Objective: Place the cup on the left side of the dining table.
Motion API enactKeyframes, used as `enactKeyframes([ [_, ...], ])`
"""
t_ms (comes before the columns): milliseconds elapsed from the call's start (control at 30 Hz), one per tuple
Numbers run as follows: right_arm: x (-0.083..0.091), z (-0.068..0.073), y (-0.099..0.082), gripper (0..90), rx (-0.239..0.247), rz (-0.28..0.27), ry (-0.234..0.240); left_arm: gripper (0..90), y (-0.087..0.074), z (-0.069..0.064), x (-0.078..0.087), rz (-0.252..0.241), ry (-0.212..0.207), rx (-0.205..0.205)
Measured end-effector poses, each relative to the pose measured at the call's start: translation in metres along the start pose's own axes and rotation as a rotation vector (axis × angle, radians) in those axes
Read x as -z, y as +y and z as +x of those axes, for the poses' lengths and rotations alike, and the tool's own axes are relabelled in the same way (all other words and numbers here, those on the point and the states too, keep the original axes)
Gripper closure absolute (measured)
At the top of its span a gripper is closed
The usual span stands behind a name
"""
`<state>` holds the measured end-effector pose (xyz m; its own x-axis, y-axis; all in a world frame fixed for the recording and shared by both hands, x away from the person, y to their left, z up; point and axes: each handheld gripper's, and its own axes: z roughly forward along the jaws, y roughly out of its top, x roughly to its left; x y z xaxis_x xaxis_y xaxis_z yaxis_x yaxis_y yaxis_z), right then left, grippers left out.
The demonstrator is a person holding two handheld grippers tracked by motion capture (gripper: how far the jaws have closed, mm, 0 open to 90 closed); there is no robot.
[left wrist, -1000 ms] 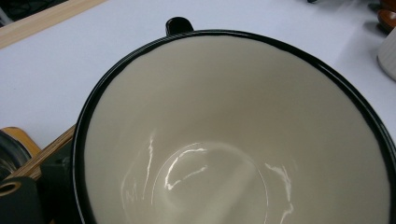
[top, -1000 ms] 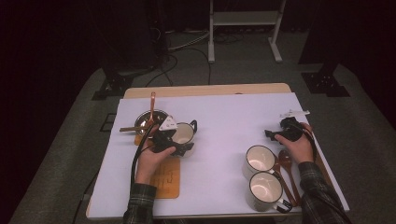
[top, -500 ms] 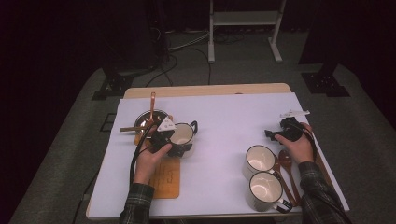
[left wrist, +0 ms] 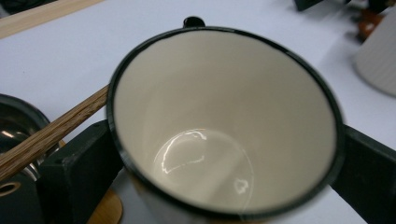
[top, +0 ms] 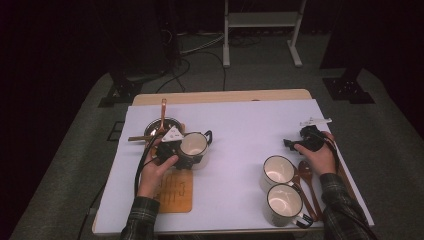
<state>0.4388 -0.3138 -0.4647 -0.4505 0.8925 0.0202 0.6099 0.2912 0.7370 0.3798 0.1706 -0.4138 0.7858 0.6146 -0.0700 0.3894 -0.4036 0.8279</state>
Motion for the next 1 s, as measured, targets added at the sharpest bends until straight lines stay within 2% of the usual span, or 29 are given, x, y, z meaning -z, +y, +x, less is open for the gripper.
enactKeyframes([
  [100, 0.0, 0.0, 0.0, 16.0, 0.003, -0.001, -0.002, 1.9, -0.003, 0.005, 0.013, -0.018, -0.022, 0.005],
  [233, 0.0, 0.0, 0.0, 16.0, 0.003, -0.001, -0.002, 1.9, -0.006, 0.01, 0.031, -0.028, 0.007, 0.005],
  [467, 0.0, 0.0, 0.0, 16.0, 0.003, 0.0, -0.003, 1.9, -0.02, 0.016, 0.057, -0.018, 0.024, 0.007],
  [633, 0.0, 0.0, 0.0, 16.0, 0.003, 0.0, -0.003, 1.9, -0.033, 0.018, 0.077, -0.003, 0.07, 0.015],
  [700, 0.0, 0.0, 0.0, 16.0, 0.004, 0.0, -0.004, 1.9, -0.038, 0.02, 0.083, 0.002, 0.104, 0.023],
  [767, 0.0, 0.0, 0.0, 16.0, 0.004, 0.001, -0.004, 1.9, -0.042, 0.022, 0.09, 0.01, 0.151, 0.04],
  [900, 0.0, 0.0, 0.0, 16.0, 0.004, 0.001, -0.003, 1.9, -0.051, 0.026, 0.096, 0.025, 0.207, 0.064],
  [1000, 0.0, 0.0, 0.0, 16.0, 0.006, 0.0, -0.003, 1.9, -0.059, 0.029, 0.1, 0.04, 0.248, 0.097],
])
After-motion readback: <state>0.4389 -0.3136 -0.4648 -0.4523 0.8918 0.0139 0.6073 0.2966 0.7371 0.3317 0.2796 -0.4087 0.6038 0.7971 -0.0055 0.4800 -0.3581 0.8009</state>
